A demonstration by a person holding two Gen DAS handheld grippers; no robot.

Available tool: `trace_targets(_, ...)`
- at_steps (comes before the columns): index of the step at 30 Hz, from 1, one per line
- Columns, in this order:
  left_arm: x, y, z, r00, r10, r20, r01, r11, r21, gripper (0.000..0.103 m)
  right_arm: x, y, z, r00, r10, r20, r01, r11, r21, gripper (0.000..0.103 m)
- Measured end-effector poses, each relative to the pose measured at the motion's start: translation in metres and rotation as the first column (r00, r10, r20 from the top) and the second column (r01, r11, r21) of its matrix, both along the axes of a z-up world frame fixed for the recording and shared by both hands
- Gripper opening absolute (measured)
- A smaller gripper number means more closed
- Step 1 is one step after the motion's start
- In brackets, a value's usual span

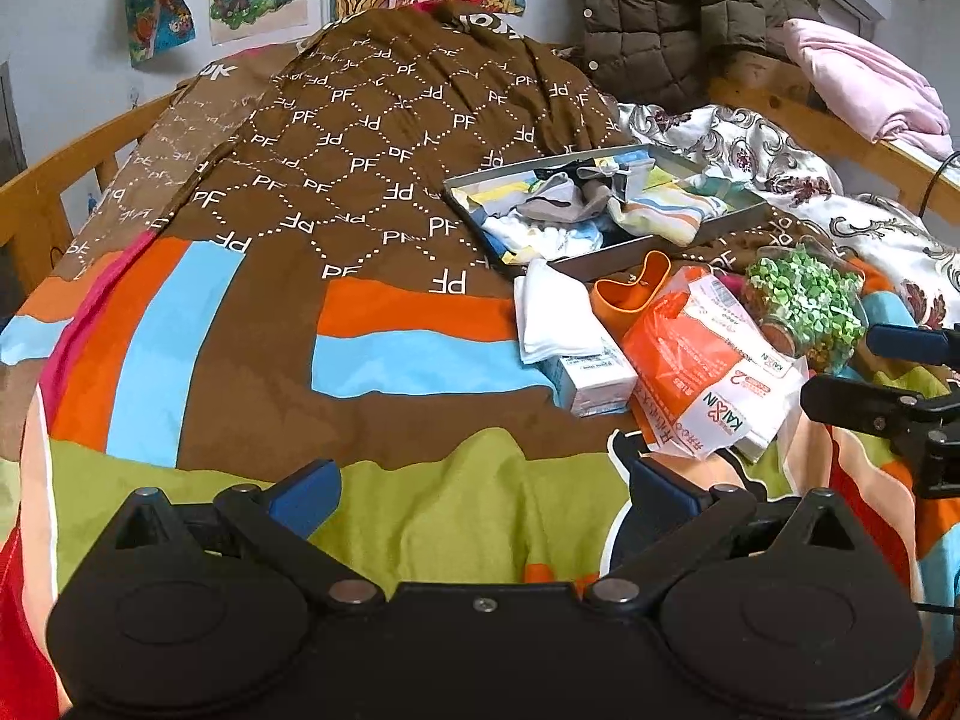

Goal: Organize soft objects
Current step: 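Reach the left tool to a white cloth while the right tool reaches the orange strap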

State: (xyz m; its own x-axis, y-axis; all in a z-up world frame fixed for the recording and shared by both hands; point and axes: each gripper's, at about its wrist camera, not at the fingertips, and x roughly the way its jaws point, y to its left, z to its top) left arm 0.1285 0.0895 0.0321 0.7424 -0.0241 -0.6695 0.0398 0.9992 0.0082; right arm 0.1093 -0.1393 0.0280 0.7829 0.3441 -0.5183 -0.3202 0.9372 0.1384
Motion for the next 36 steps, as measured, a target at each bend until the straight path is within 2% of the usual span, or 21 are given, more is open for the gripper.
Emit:
trace_targets(6, 0.004, 0.002, 0.005, 1.0, 0.003, -0.015, -0.002, 0.999, 0.047, 0.102, 0.004, -0.002, -0.004, 1.0, -0.014, -0.004, 0.014, 1.0, 0.011, 0.102)
trace_targets(9, 0.009, 0.001, 0.015, 0.999, -0.028, -0.022, 0.03, 0.995, 0.094, 0.102, 0.005, -0.002, -0.004, 0.999, -0.033, 0.006, 0.033, 0.999, 0.022, 0.102)
trace_targets(17, 0.048, -0.005, 0.041, 0.989, -0.083, -0.121, 0.102, 0.981, 0.166, 0.102, 0.014, 0.0, -0.009, 0.997, -0.075, 0.035, 0.073, 0.997, 0.034, 0.102)
trace_targets(21, 0.077, -0.005, 0.043, 0.989, -0.066, -0.135, 0.087, 0.984, 0.153, 0.102, 0.021, 0.002, -0.012, 0.994, -0.096, 0.05, 0.094, 0.995, 0.036, 0.102)
trace_targets(25, 0.103, -0.008, 0.033, 0.992, -0.076, -0.105, 0.091, 0.986, 0.142, 0.102, 0.034, 0.001, -0.015, 0.991, -0.117, 0.057, 0.114, 0.992, 0.049, 0.102)
trace_targets(28, 0.117, -0.01, 0.025, 0.992, -0.094, -0.085, 0.107, 0.982, 0.158, 0.102, 0.048, 0.003, -0.019, 0.988, -0.134, 0.08, 0.131, 0.991, 0.04, 0.102)
trace_targets(36, 0.146, -0.001, 0.014, 0.994, -0.095, -0.059, 0.102, 0.985, 0.138, 0.102, 0.099, 0.009, -0.034, 0.975, -0.179, 0.131, 0.177, 0.984, 0.033, 0.102)
